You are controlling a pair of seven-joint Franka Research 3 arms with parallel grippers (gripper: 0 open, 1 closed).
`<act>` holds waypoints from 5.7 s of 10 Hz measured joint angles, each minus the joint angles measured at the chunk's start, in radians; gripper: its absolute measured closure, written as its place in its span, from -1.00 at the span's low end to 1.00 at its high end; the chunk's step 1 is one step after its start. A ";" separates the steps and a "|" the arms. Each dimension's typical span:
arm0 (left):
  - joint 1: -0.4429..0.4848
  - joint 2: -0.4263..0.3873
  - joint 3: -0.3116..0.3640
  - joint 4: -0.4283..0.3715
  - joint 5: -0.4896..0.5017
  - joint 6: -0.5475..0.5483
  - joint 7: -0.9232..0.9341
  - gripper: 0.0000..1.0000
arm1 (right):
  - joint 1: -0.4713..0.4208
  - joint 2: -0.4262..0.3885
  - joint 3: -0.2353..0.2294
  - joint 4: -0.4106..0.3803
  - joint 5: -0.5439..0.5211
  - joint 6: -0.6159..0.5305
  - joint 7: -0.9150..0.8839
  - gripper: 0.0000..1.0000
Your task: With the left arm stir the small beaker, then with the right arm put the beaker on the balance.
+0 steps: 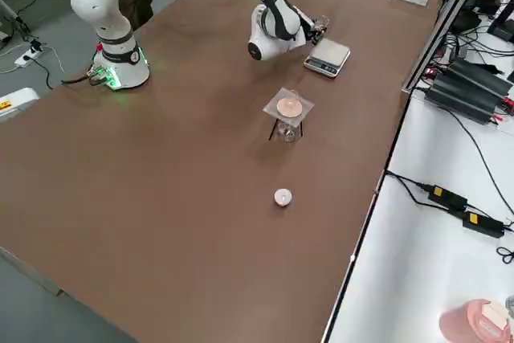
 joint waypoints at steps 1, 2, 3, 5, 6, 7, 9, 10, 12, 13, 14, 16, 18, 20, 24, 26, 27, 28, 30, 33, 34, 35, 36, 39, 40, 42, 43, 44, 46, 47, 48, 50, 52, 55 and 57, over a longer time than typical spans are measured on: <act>0.000 -0.001 0.000 0.000 0.000 -0.014 0.000 -1.00 | 0.000 0.002 -0.004 0.019 0.000 0.017 0.001 -0.15; 0.002 -0.002 0.001 0.000 0.000 -0.036 0.000 -1.00 | 0.001 0.008 -0.011 0.039 0.000 0.040 0.002 -0.15; 0.004 -0.002 0.001 0.001 0.000 -0.057 0.000 -1.00 | 0.001 0.018 -0.020 0.057 0.000 0.058 0.002 -0.15; 0.005 -0.002 0.001 0.001 -0.005 -0.065 0.000 -1.00 | 0.001 0.051 -0.028 0.092 0.000 0.079 0.002 -0.15; 0.006 -0.002 0.001 0.001 -0.010 -0.065 0.000 -1.00 | 0.001 0.070 -0.030 0.109 0.000 0.082 0.002 -0.15; 0.007 -0.002 0.002 0.001 -0.012 -0.066 0.000 -1.00 | 0.001 0.087 -0.033 0.126 0.000 0.087 0.002 -0.15; 0.007 -0.002 0.002 0.001 -0.014 -0.066 0.000 -1.00 | 0.001 0.115 -0.034 0.157 0.000 0.090 0.002 -0.15; 0.007 -0.002 0.002 0.001 -0.014 -0.067 0.000 -1.00 | 0.002 0.128 -0.034 0.169 0.000 0.093 0.002 -0.15; 0.007 -0.002 0.002 0.001 -0.014 -0.067 0.000 -1.00 | 0.003 0.149 -0.034 0.186 0.000 0.095 0.002 -0.15; 0.007 -0.002 0.002 0.001 -0.014 -0.067 0.000 -1.00 | 0.003 0.154 -0.034 0.190 0.000 0.096 0.002 -0.15; 0.007 -0.002 0.002 0.001 -0.014 -0.067 0.000 -1.00 | 0.003 0.158 -0.034 0.192 0.000 0.096 0.002 -0.15; 0.007 -0.002 0.002 0.001 -0.014 -0.067 0.000 -1.00 | 0.003 0.159 -0.035 0.194 0.000 0.099 0.002 -0.15; 0.007 -0.002 0.002 0.001 -0.014 -0.067 0.000 -1.00 | 0.003 0.159 -0.036 0.197 0.000 0.101 0.004 -0.25; 0.008 -0.002 0.004 0.001 -0.023 -0.067 0.000 -1.00 | 0.003 0.159 -0.037 0.198 0.000 0.101 0.006 -0.31; 0.008 -0.002 0.005 0.001 -0.028 -0.067 0.000 -1.00 | 0.002 0.159 -0.041 0.199 0.000 0.101 0.009 -1.00; 0.008 -0.002 0.006 0.001 -0.028 -0.067 0.000 -1.00 | 0.001 0.159 -0.041 0.198 0.000 0.102 0.019 -1.00; 0.008 -0.002 0.007 0.001 -0.028 -0.067 0.000 -1.00 | 0.000 0.159 -0.042 0.195 0.000 0.103 0.023 -1.00; 0.008 -0.002 0.007 0.001 -0.028 -0.067 0.000 -1.00 | -0.002 0.159 -0.043 0.193 0.000 0.103 0.024 -1.00; 0.008 -0.002 0.007 0.001 -0.028 -0.067 0.000 -1.00 | -0.008 0.158 -0.043 0.179 -0.001 0.103 0.027 -1.00; 0.008 -0.002 0.007 0.002 -0.028 -0.067 0.000 -1.00 | -0.017 0.132 -0.043 0.132 -0.006 0.102 0.032 -1.00; 0.008 -0.002 0.007 0.002 -0.028 -0.067 0.000 -1.00 | -0.022 0.110 -0.042 0.107 -0.014 0.101 0.041 -1.00; 0.008 -0.002 0.007 0.002 -0.028 -0.067 0.000 -1.00 | -0.030 0.082 -0.040 0.081 -0.022 0.101 0.048 -1.00; 0.008 -0.002 0.007 0.002 -0.028 -0.067 0.000 -1.00 | -0.041 0.052 -0.038 0.055 -0.037 0.102 0.055 -1.00; 0.008 -0.002 0.007 0.002 -0.028 -0.067 0.000 -1.00 | -0.062 -0.041 -0.036 0.003 -0.136 0.154 0.138 -1.00; 0.008 -0.002 0.007 0.002 -0.028 -0.067 0.000 -1.00 | -0.062 -0.078 -0.035 -0.007 -0.155 0.188 0.171 -1.00; 0.008 -0.002 0.007 0.002 -0.028 -0.067 0.000 -1.00 | -0.062 -0.141 -0.031 -0.023 -0.213 0.269 0.260 -1.00; 0.008 -0.002 0.007 0.002 -0.028 -0.067 0.000 -1.00 | -0.062 -0.169 -0.029 -0.024 -0.273 0.323 0.335 -1.00; 0.008 -0.002 0.007 0.002 -0.028 -0.067 0.000 -1.00 | -0.062 -0.199 -0.027 -0.023 -0.356 0.387 0.437 -1.00; 0.008 -0.002 0.008 0.002 -0.028 -0.067 0.000 -1.00 | -0.059 -0.268 -0.023 -0.022 -0.560 0.512 0.698 -1.00; 0.008 -0.002 0.008 0.002 -0.028 -0.067 0.000 -1.00 | -0.055 -0.294 -0.019 -0.021 -0.653 0.556 0.814 -1.00; 0.008 -0.002 0.008 0.002 -0.028 -0.067 0.000 -1.00 | -0.052 -0.311 -0.017 -0.017 -0.758 0.597 0.932 -1.00; 0.009 -0.002 0.009 0.002 -0.028 -0.067 0.000 -1.00 | -0.052 -0.349 -0.018 -0.007 -1.028 0.641 1.257 -1.00; 0.009 -0.002 0.009 0.002 -0.028 -0.067 0.000 -1.00 | -0.053 -0.392 -0.026 -0.004 -1.285 0.645 1.610 -1.00; 0.009 -0.002 0.009 0.002 -0.028 -0.067 0.000 -1.00 | -0.074 -0.429 -0.039 0.013 -1.586 0.601 2.011 -1.00; 0.009 -0.002 0.009 0.002 -0.028 -0.067 0.000 -1.00 | -0.095 -0.444 -0.051 0.033 -1.747 0.517 2.213 -1.00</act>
